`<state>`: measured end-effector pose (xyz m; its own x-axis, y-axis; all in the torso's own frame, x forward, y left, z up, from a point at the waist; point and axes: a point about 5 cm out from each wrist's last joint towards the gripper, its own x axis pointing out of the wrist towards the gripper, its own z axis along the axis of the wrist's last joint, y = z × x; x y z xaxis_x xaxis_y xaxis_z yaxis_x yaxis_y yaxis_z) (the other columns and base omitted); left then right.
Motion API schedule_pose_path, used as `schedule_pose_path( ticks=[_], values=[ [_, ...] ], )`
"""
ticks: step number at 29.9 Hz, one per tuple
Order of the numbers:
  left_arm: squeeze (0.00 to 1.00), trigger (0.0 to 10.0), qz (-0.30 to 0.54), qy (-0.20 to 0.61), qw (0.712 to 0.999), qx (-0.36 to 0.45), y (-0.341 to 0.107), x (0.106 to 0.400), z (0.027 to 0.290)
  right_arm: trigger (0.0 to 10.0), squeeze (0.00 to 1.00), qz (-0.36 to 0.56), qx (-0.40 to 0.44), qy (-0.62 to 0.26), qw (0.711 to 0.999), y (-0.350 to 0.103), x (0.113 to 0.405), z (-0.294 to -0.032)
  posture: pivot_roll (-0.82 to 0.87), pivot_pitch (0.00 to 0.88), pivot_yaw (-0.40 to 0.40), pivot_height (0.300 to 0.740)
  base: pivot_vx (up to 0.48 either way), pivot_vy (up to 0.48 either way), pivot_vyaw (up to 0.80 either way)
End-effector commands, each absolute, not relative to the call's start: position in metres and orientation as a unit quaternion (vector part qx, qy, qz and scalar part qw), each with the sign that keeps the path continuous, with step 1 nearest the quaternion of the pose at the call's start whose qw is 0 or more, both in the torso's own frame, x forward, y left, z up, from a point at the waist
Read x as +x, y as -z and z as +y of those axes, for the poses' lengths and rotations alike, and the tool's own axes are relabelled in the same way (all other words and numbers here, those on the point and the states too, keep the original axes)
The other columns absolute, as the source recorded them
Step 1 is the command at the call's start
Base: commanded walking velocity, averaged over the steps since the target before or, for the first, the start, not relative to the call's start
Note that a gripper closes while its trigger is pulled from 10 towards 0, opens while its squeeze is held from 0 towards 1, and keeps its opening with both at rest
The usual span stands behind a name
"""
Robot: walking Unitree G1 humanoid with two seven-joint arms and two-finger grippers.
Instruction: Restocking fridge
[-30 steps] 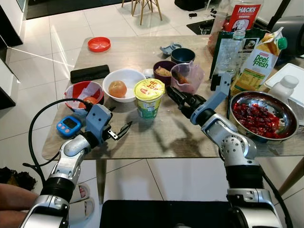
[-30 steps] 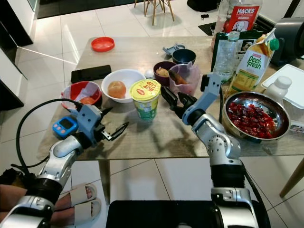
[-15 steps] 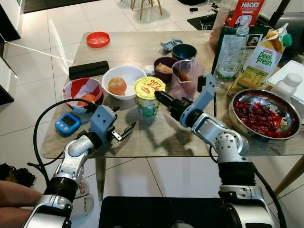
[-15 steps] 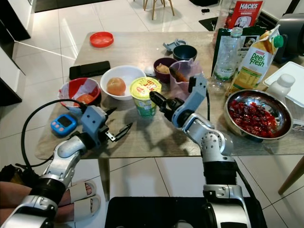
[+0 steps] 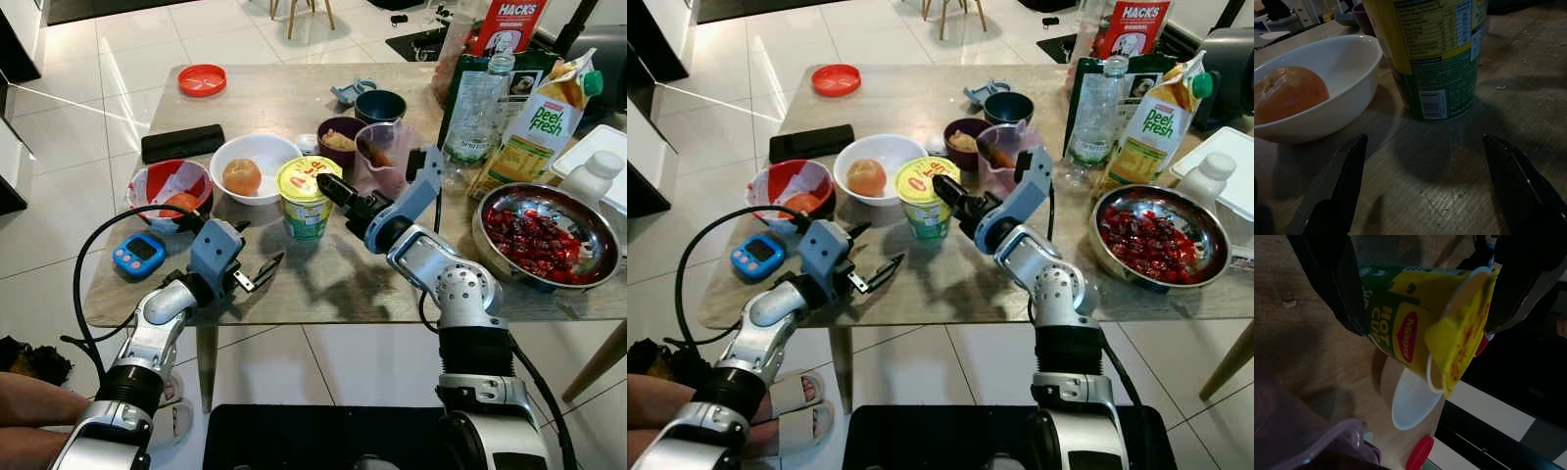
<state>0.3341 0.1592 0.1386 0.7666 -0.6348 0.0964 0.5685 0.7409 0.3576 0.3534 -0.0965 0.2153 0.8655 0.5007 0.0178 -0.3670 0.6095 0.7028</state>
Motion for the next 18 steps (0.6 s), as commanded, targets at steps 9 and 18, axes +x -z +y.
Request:
schedule_pose_path(
  ticks=[9, 18],
  values=[
    [0.00, 10.0, -0.112, 0.322, 0.926, 0.162, -0.136, 0.335, 0.154, 10.0, 0.00, 0.101, 0.376, -0.251, 0.886, -0.206, 0.352, -0.080, -0.08, 0.242, 0.000, 0.740, 0.000, 0.000, 0.00],
    [0.00, 10.0, -0.132, 0.315, 0.925, 0.169, -0.145, 0.339, 0.152, 10.0, 0.00, 0.067, 0.392, -0.255, 0.881, -0.213, 0.353, -0.077, -0.08, 0.264, -0.006, 0.740, 0.000, 0.000, 0.00]
  ],
)
